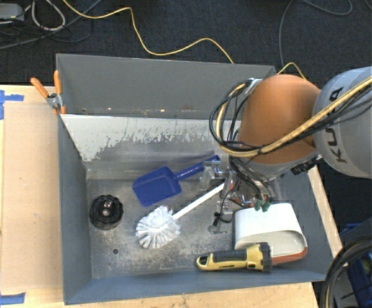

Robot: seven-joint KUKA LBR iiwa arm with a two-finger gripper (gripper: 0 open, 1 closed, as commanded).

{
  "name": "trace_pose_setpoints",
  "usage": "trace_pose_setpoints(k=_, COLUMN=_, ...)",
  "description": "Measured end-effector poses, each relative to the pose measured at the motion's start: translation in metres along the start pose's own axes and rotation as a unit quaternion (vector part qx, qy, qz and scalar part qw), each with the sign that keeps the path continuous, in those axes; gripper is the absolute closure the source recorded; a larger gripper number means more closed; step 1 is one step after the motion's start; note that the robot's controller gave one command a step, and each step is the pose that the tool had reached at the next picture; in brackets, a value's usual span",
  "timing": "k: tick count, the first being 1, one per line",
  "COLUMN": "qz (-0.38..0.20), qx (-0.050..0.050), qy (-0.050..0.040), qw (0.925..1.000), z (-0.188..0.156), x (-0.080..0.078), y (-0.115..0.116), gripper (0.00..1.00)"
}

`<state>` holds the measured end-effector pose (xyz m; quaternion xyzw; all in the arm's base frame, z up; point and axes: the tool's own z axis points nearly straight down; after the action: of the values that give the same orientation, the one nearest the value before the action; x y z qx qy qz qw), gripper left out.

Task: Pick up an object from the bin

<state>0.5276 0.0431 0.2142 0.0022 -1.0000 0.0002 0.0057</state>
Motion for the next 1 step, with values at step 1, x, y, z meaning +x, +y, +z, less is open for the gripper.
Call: trace_pose_setpoints(k=1, qz=0.001, qx=0.0, qy=-0.0043, qw=1.0, z=-0.0043, x=-0.0015, y=-0.0003, gripper=0.0)
